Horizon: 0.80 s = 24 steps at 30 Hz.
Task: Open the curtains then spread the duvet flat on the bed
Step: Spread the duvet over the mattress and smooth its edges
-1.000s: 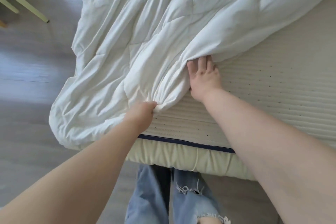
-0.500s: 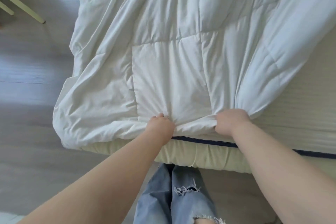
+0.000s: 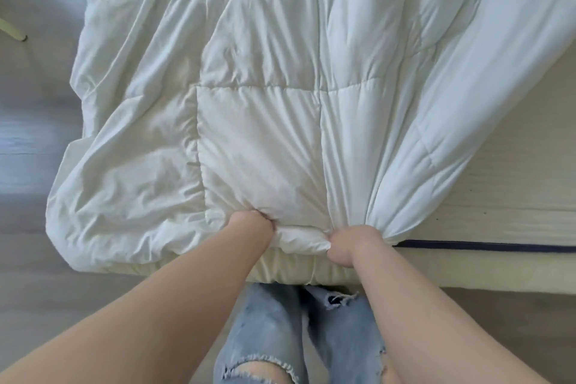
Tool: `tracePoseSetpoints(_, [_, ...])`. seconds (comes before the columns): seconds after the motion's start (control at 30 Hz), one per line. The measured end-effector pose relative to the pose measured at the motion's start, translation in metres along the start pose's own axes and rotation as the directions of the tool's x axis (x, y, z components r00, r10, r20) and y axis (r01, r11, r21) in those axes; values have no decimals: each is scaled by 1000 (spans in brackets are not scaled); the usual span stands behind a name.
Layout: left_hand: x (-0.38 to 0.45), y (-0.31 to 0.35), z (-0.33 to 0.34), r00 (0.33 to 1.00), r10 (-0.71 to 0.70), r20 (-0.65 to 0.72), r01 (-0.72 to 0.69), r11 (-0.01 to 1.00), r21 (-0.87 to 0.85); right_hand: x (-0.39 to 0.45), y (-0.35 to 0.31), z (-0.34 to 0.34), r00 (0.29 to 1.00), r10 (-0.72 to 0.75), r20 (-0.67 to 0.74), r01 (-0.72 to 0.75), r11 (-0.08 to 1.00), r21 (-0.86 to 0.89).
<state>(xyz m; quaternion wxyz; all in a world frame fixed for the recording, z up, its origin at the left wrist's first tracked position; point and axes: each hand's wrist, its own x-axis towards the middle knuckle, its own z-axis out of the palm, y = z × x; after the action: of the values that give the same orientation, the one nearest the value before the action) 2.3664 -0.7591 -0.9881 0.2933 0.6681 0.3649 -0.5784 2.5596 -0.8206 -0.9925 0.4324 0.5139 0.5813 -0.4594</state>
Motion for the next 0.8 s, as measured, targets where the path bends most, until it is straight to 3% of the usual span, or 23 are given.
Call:
tracePoseSetpoints(0.2, [-17,24,-26,998,43,37,-45,998,40,-1,9,31,989,-63,-135,67,998,22])
tracePoseSetpoints(0.3, [-25,53,-31,974,138,-178,-144,989,-20,-5,25,33,974,-180,-137,213,937,276])
tracePoseSetpoints(0.37, [-34,80,-35,890,172,-422,-235,967,-101,-9,46,27,954,-201,-224,290,817,499])
tracePoseSetpoints(0.47, [-44,140,-49,674,136,-726,-409,887,-213,-22,93,12,868,-117,-482,435,647,626])
tracePoseSetpoints(0.57, [-44,194,-68,494,-38,-869,-556,754,-350,-40,135,4,801,19,-598,535,425,731])
tracePoseSetpoints(0.63, [-38,236,-91,419,-61,-906,-571,758,-315,-50,179,13,766,148,-626,545,366,754])
tracePoseSetpoints(0.7, [-28,283,-121,449,-65,-891,-467,833,-296,-58,240,29,747,250,-616,512,376,773])
tracePoseSetpoints(0.8, [-8,323,-158,601,-178,-779,-219,901,-375,-67,322,54,792,302,-530,379,437,816])
